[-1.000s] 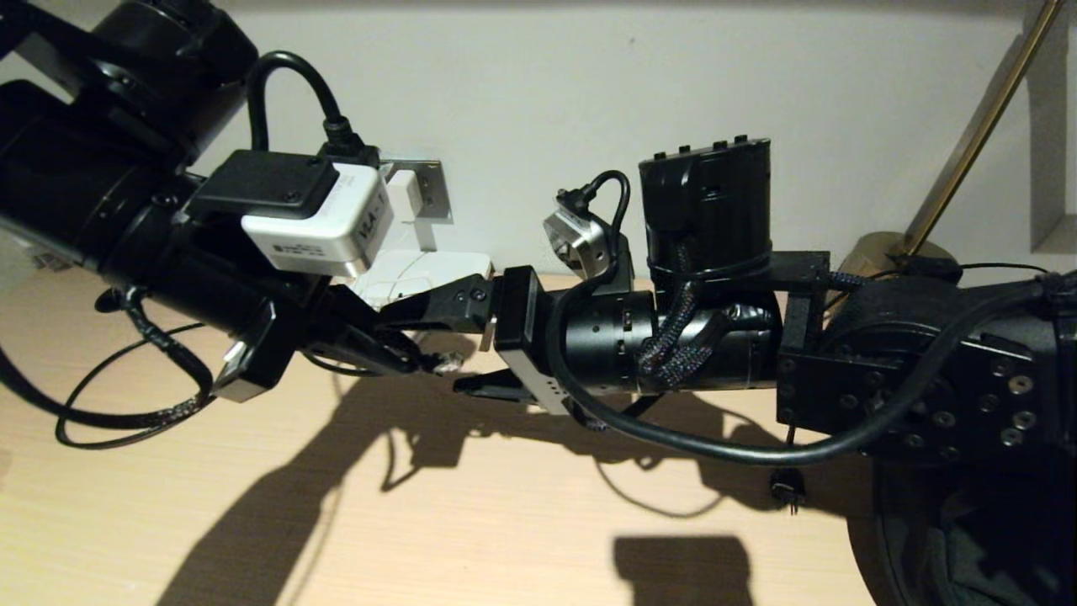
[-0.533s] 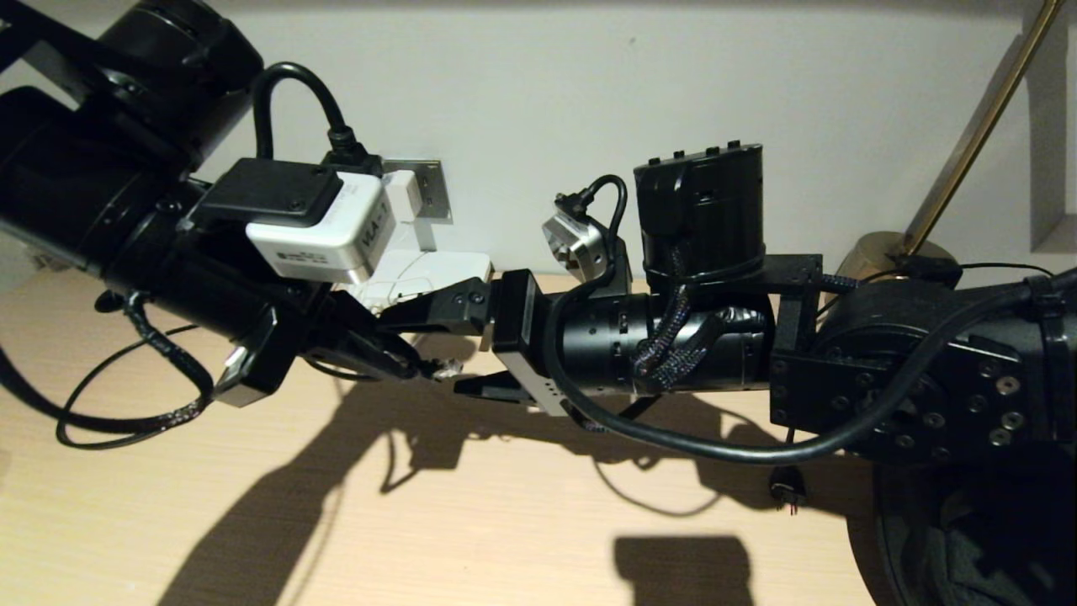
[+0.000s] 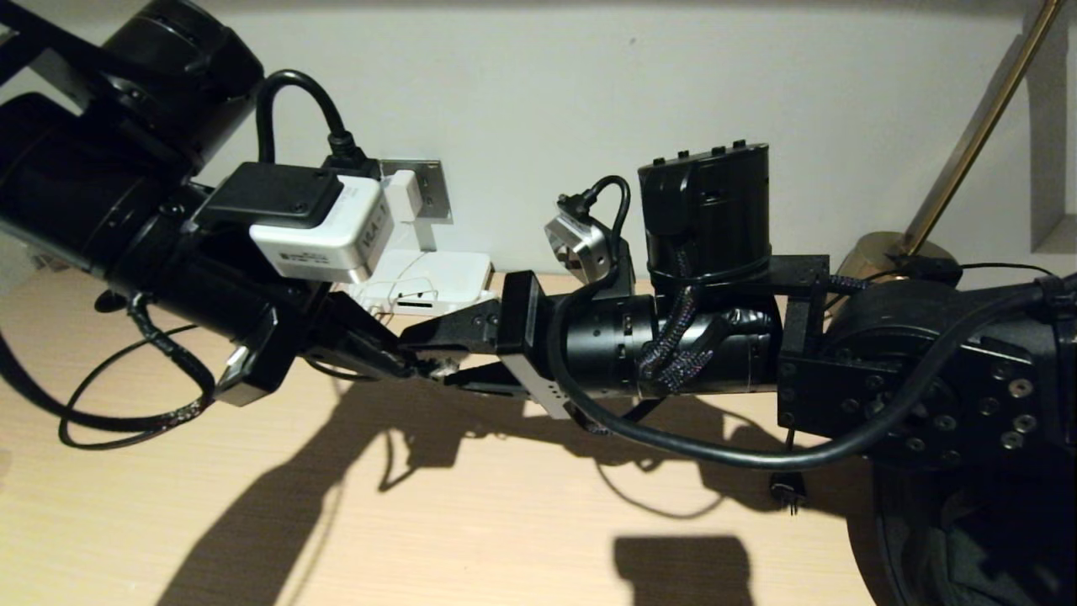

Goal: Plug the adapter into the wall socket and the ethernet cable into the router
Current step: Hand it to the other hand

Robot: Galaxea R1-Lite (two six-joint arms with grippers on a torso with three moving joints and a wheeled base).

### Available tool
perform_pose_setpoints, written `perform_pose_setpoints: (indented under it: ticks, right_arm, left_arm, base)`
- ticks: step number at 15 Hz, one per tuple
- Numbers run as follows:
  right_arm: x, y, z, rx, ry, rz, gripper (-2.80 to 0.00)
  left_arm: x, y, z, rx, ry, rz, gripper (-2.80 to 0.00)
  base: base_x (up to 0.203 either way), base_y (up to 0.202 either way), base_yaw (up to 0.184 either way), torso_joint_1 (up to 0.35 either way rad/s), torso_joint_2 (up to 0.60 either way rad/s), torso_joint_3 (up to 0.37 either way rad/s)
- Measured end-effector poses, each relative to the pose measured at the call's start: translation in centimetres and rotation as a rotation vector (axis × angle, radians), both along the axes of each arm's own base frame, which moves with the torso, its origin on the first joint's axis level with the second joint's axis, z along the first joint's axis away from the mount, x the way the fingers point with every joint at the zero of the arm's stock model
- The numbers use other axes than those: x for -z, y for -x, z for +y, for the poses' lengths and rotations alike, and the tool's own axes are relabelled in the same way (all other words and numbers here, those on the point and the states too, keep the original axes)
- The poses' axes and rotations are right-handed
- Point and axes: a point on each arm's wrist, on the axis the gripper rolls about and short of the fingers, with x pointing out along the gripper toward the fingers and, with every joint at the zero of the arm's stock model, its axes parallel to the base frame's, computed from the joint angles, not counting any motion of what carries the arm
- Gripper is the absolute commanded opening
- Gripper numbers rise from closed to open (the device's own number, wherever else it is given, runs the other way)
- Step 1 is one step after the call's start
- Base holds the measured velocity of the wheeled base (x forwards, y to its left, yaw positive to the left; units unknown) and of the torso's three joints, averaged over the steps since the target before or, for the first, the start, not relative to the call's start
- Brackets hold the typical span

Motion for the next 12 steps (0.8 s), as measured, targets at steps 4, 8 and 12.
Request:
perform_pose_setpoints:
  ticks: [4,8,12]
  right_arm:
    - [0.02,0.17,-0.11,-0.001,0.004,0.009,-2.80]
    - [0.12,0.76,-0.15,-0.010,0.007,0.011,-2.80]
    - [0.02,0.88,-0.19,-0.013,0.005,0.007,-2.80]
  left_arm:
    - [0.07,-0.17,-0.05,-0.001,0.001,0.000,-2.80]
    - [0.13,-0.20,-0.09,0.001,0.000,0.005,-2.80]
    - [0.11,-0.22,-0.09,0.002,-0.001,0.001,-2.80]
  base:
    - [0.000,0.000,0.000,0.000,0.00,0.000]
    - [0.000,0.000,0.000,0.000,0.00,0.000]
    - [0.000,0.000,0.000,0.000,0.00,0.000]
